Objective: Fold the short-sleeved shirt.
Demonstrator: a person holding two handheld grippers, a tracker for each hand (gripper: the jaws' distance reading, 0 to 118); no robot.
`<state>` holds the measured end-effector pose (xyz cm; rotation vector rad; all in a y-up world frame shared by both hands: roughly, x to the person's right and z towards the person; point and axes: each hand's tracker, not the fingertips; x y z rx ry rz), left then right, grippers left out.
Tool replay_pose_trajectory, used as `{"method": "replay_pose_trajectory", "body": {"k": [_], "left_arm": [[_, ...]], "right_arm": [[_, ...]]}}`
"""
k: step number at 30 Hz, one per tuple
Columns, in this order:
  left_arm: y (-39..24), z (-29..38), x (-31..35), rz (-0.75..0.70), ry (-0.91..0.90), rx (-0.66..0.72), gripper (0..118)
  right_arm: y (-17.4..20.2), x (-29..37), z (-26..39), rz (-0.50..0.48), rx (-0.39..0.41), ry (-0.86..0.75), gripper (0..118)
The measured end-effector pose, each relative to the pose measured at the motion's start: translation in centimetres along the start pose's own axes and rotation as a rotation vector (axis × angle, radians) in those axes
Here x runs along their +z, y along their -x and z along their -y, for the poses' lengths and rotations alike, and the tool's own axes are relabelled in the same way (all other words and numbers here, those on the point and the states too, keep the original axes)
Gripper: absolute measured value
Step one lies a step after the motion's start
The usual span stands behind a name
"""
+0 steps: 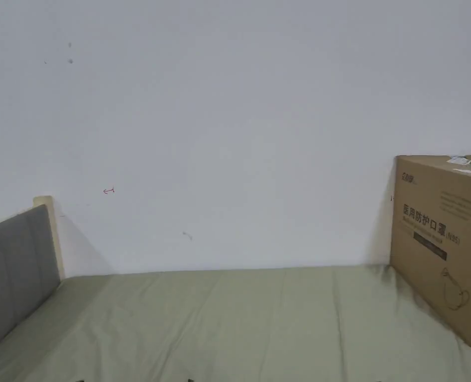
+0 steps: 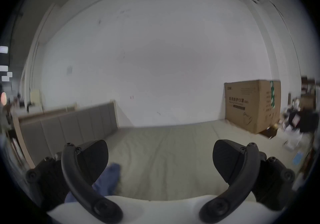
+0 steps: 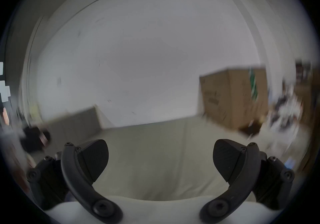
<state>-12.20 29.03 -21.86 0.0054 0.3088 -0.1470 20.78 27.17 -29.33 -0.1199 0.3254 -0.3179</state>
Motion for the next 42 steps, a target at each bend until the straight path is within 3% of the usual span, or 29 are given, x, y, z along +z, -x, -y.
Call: {"method": "replay_pose_trajectory", "body": {"k": [1,2,3,4,5,7,8,9,10,11,13,15,16,17,19,20,21,22,24,26,28,33,37,42], "left_arm": [[-0.6,-0.4,0.0,-0.013,-0.038,-0.11,118],[-1.5,-0.7,-0.3,-0.033,-0.057,-0.252,118],[-2.5,-0.7,-0.7,-0.054,-0.054,-0.438,118],[-3.7,-0.5,-1.1,-0.066,-0.039,-0.665,118],[-4.7,0.1,-1.5,-0.066,-0.022,-0.903,118],[-5.4,2.5,-1.9,0.06,0.055,-1.353,118],[-5.6,3.5,-2.2,0.066,0.081,-1.478,118],[-5.5,4.0,-2.2,0.052,0.084,-1.484,118],[-5.3,3.7,-2.3,0.057,0.075,-1.391,118],[-5.1,3.0,-2.5,0.081,0.093,-1.263,118],[-4.0,0.8,-2.6,0.138,0.158,-0.881,118],[-2.5,-0.9,-3.0,0.171,0.202,-0.476,118],[-1.3,-1.5,-3.0,0.17,0.188,-0.255,118],[-0.2,-1.5,-2.8,0.159,0.151,-0.032,118],[1.2,-0.2,-1.5,0.1,0.029,0.31,118],[1.3,0.7,-0.9,0.07,-0.04,0.38,118],[1.1,1.2,-0.5,0.019,-0.065,0.382,118],[0.8,1.5,-0.3,-0.035,-0.064,0.323,118],[-0.2,2.0,-0.2,-0.072,-0.043,0.176,118],[-0.6,2.3,0.1,-0.046,-0.076,0.086,118],[-1.0,2.3,0.4,-0.025,-0.106,0.025,118],[-0.9,1.9,0.6,-0.062,-0.141,0.051,118],[-0.2,1.6,0.1,0.021,-0.087,0.112,118],[-1.0,1.7,0.3,-0.001,-0.098,0.039,118]], "right_arm": [[-1.1,-0.3,0.0,-0.013,-0.185,0.032,118],[-2.6,-0.6,0.4,-0.017,-0.425,0.062,118],[-4.2,-0.9,1.1,-0.015,-0.686,0.09,118],[-6.3,-1.1,2.9,0.029,-1.015,0.122,118],[-7.8,-1.1,5.0,0.107,-1.315,0.157,118],[-9.7,0.0,9.4,0.306,-1.835,0.239,118],[-9.8,0.9,11.2,0.357,-1.998,0.246,118],[-9.9,1.4,11.7,0.377,-2.001,0.272,118],[-9.8,1.8,11.8,0.37,-1.874,0.327,118],[-10.2,1.4,10.9,0.348,-1.677,0.363,118],[-10.7,0.4,7.8,0.347,-1.31,0.352,118],[-9.3,-0.3,4.5,0.302,-1.025,0.222,118],[-8.3,-0.3,3.0,0.253,-0.839,0.138,118],[-6.9,-0.3,1.6,0.221,-0.606,0.082,118],[-3.6,-0.2,0.7,0.182,-0.055,-0.04,118],[-1.7,0.4,1.1,0.206,0.193,-0.12,118],[-0.5,0.9,2.0,0.237,0.36,-0.207,118],[0.9,1.4,2.7,0.257,0.471,-0.292,118],[2.2,2.1,3.1,0.249,0.517,-0.328,118],[2.4,2.3,3.0,0.17,0.475,-0.312,118],[2.8,2.0,3.1,0.151,0.44,-0.258,118],[2.2,1.1,3.6,0.185,0.396,-0.19,118],[1.7,1.0,3.5,0.207,0.405,-0.166,118],[1.0,1.4,2.7,0.199,0.314,-0.129,118]]}}
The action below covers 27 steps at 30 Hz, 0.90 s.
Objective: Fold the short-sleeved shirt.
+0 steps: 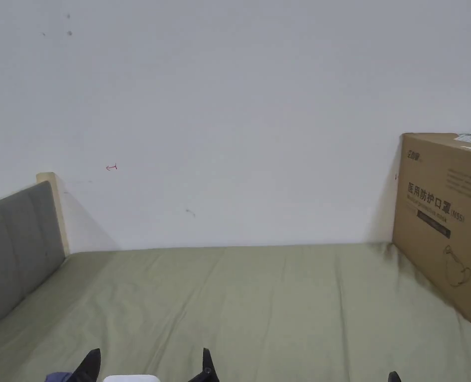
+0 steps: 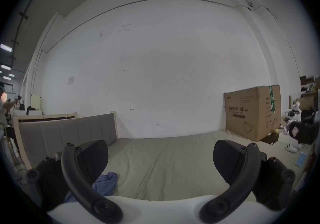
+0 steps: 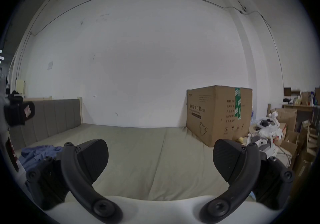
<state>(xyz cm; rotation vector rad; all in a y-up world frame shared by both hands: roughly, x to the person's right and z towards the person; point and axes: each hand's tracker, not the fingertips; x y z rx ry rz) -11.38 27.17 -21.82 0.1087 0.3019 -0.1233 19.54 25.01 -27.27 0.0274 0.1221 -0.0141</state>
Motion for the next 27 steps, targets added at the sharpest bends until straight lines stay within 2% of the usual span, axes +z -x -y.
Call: {"method": "replay_pose_trajectory", "body": {"k": [4,13,14,15,16,17,18,20,22,27], "left_arm": [[0.0,-0.1,0.1,0.053,0.014,0.038,118],[0.1,-0.1,-0.1,0.041,0.072,0.054,117],[0.2,-0.1,-0.1,0.039,0.078,0.051,111],[0.2,-0.1,0.0,0.037,0.078,0.048,81],[0.2,-0.1,0.0,0.037,0.076,0.037,37],[0.2,-0.2,-0.2,0.034,0.087,0.014,0],[0.2,-0.2,-0.4,0.024,0.106,-0.013,0],[0.5,-0.2,-0.6,0.055,0.114,0.002,0],[0.5,-0.2,-0.6,0.054,0.116,0.005,0],[0.7,0.0,-0.6,0.045,0.121,0.011,0]], "right_arm": [[-0.5,0.1,-0.4,0.01,-0.034,0.001,118],[-0.3,0.3,-0.6,-0.015,0.039,0.025,118],[-0.3,0.4,-0.8,-0.035,0.04,0.04,113],[-0.3,0.6,-0.9,-0.054,0.039,0.033,85],[-0.3,0.9,-0.9,-0.045,0.041,0.002,28],[-0.2,0.7,-1.0,-0.005,0.051,0.004,0],[-0.3,0.8,-1.0,0.015,0.041,0.007,0],[-1.0,0.5,-1.1,-0.043,-0.033,0.036,0],[-1.0,0.3,-1.1,0.006,-0.018,0.061,0],[-1.2,0.1,-0.9,0.014,-0.025,0.07,0]]}}
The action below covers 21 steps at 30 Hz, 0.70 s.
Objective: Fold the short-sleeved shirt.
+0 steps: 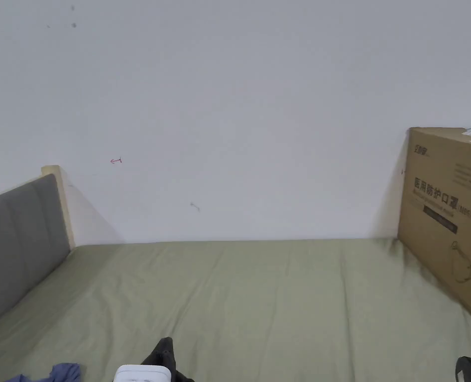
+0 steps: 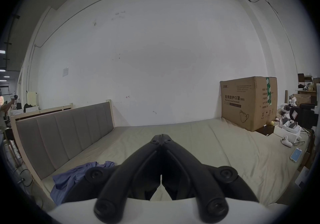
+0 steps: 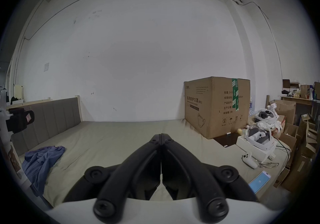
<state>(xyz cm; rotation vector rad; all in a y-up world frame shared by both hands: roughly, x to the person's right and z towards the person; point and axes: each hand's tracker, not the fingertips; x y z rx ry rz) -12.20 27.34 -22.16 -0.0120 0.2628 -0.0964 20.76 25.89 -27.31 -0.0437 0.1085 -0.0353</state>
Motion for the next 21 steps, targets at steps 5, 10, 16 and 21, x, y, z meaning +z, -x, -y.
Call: {"method": "replay_pose_trajectory", "body": {"k": [5,10,16,21], "left_arm": [[4.6,0.0,1.9,-0.085,0.024,0.031,0],[12.9,0.2,5.8,-0.357,0.065,-0.026,0],[18.3,1.9,10.2,-0.511,0.065,0.037,0],[21.3,1.6,7.1,-0.454,0.124,0.1,0]], "right_arm": [[3.3,-1.7,0.2,-0.109,0.016,0.039,0],[11.7,-2.8,0.6,-0.366,0.046,0.038,0],[19.5,-4.0,0.4,-0.603,0.016,0.126,0],[20.1,-4.6,-0.3,-0.647,-0.002,0.127,0]]}}
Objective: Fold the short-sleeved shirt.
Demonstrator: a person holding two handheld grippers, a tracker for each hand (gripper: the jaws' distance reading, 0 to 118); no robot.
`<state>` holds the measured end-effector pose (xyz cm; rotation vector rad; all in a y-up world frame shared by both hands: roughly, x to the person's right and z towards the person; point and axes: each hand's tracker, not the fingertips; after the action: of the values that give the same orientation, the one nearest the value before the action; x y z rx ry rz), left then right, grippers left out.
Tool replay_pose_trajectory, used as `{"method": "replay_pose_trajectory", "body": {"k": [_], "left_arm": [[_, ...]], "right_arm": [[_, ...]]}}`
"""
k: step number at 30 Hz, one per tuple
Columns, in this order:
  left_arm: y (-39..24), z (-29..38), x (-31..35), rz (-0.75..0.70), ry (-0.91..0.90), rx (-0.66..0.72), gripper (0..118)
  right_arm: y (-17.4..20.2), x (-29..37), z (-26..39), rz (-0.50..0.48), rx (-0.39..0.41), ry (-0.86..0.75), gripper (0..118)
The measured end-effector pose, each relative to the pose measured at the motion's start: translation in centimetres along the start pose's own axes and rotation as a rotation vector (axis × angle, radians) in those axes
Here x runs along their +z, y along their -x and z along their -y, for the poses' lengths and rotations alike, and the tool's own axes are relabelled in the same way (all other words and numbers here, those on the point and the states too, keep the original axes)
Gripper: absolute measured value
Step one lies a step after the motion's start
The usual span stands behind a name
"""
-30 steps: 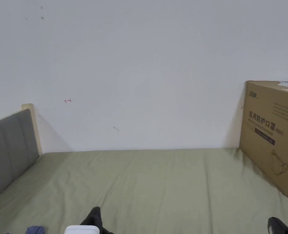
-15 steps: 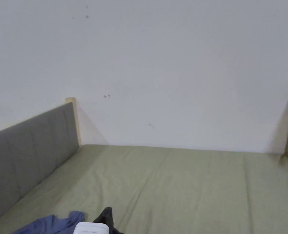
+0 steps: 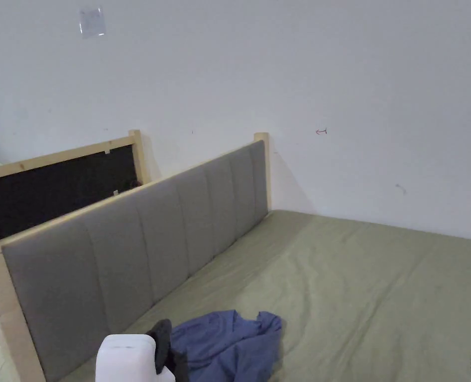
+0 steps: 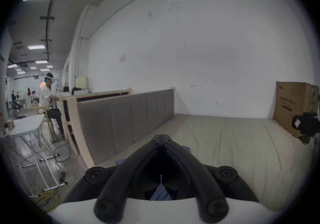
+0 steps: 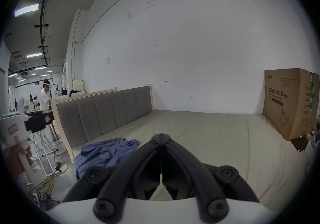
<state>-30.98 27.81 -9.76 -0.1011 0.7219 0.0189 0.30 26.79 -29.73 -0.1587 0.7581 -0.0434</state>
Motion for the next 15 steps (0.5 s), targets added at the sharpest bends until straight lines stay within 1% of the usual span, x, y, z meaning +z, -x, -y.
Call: {"method": "replay_pose_trajectory", "body": {"k": [1,3,5,6,7,8,9,10,11,12,13,15], "left_arm": [[0.5,-0.4,-2.6,0.048,0.062,0.007,0],[1.1,-0.3,-8.6,0.146,0.263,0.002,0],[1.5,1.4,-15.6,0.288,0.543,0.016,0],[1.2,2.7,-18.3,0.343,0.623,0.037,4],[0.9,4.4,-20.8,0.359,0.682,0.051,19],[0.3,5.9,-22.8,0.365,0.737,0.047,49],[-0.4,7.5,-24.5,0.337,0.775,0.024,95],[-1.5,9.1,-25.9,0.324,0.831,-0.008,115],[-2.3,10.7,-27.4,0.31,0.891,-0.025,118],[-3.0,12.2,-28.6,0.319,0.92,-0.037,114],[-3.7,12.9,-29.6,0.332,0.906,-0.028,113],[-5.0,14.7,-31.1,0.347,0.961,-0.058,113]], "right_arm": [[-0.4,0.1,0.0,-0.001,-0.009,0.009,0],[-1.4,0.1,0.1,-0.022,-0.031,0.057,0],[-2.4,0.3,0.6,-0.001,-0.017,0.091,0],[-3.0,0.2,0.9,0.021,-0.003,0.113,0],[-3.6,0.1,1.3,0.043,0.006,0.135,0],[-4.2,0.1,1.9,0.059,0.007,0.155,0],[-4.8,-0.1,2.3,0.073,0.001,0.175,0],[-5.5,-0.3,2.8,0.086,-0.009,0.195,0],[-6.1,-0.5,3.3,0.101,-0.02,0.217,0],[-6.6,-0.7,3.8,0.12,-0.03,0.238,0],[-7.1,-1.0,4.2,0.132,-0.034,0.254,0],[-8.1,-1.6,4.9,0.163,-0.036,0.293,0]]}}
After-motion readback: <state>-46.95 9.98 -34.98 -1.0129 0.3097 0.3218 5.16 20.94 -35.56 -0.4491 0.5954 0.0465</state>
